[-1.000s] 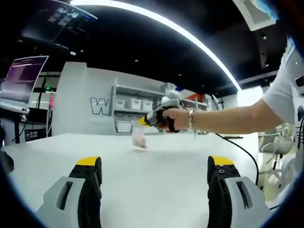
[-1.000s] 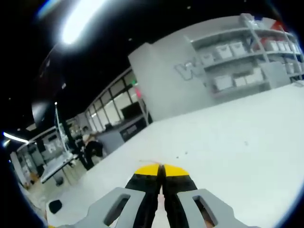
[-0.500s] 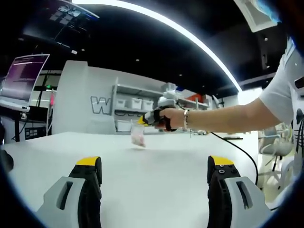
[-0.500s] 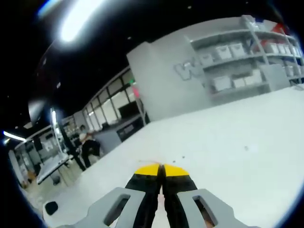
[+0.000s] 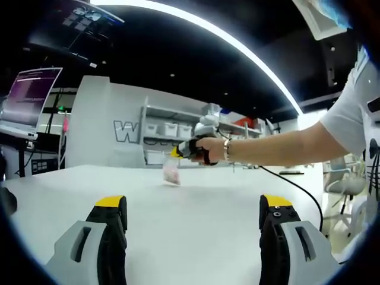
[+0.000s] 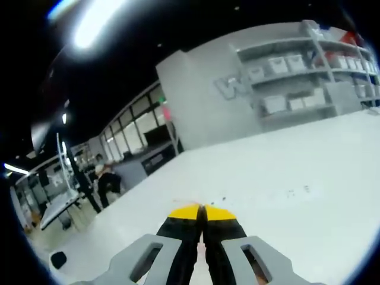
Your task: Open the resealable bag by pulling the two sides of the seal apart until the entire bag opening is separated and visibly accessible.
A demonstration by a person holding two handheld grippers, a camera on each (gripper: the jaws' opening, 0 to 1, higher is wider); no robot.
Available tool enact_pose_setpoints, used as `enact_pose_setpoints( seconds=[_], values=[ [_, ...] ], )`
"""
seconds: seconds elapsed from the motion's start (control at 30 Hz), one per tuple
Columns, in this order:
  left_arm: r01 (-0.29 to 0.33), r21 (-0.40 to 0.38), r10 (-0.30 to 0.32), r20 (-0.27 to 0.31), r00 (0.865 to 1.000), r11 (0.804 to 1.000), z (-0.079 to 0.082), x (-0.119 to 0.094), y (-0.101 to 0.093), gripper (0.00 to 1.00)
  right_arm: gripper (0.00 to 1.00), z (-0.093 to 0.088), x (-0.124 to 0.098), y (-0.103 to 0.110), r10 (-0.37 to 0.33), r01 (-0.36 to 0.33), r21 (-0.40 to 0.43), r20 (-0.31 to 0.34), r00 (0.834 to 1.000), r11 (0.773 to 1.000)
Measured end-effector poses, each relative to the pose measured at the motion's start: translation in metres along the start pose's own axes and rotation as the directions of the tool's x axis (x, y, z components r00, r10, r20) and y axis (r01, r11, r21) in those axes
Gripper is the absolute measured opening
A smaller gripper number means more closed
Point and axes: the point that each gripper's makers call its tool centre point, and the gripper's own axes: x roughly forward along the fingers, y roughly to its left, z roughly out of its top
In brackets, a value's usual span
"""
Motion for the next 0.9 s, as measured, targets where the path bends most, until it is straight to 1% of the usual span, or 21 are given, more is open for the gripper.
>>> enact_pose_setpoints(
  seconds=[0.2, 0.4, 0.5, 0.67, 0.9],
  values=[
    [-0.002, 0.003, 0.002, -0.002, 1.000, 1.000, 0.000, 0.000, 0.000, 0.91, 0.00, 0.007, 0.003, -0.001, -0.006, 0.007, -0.020, 0.012, 1.000, 1.000],
    [-0.005, 0.004, 0.005, -0.004, 1.000, 1.000, -0.001, 0.000, 0.001, 0.91, 0.00, 0.006, 0.006, -0.001, -0.004, 0.004, -0.023, 0.008, 1.000, 1.000],
    [-0.007, 0.003, 0.007, -0.004, 1.000, 1.000, -0.001, 0.000, 0.001, 0.91, 0.00, 0.003, 0.008, -0.002, -0.006, 0.006, -0.034, 0.001, 1.000, 0.999],
    [-0.009, 0.005, 0.009, -0.004, 1.000, 1.000, -0.001, 0.000, 0.001, 0.91, 0.00, -0.008, 0.009, -0.001, -0.006, 0.005, -0.058, -0.020, 1.000, 0.998],
    [-0.009, 0.004, 0.009, -0.005, 1.000, 1.000, -0.001, 0.000, 0.002, 0.91, 0.00, -0.021, 0.010, 0.007, 0.007, -0.010, -0.072, -0.038, 0.999, 0.997]
  ],
)
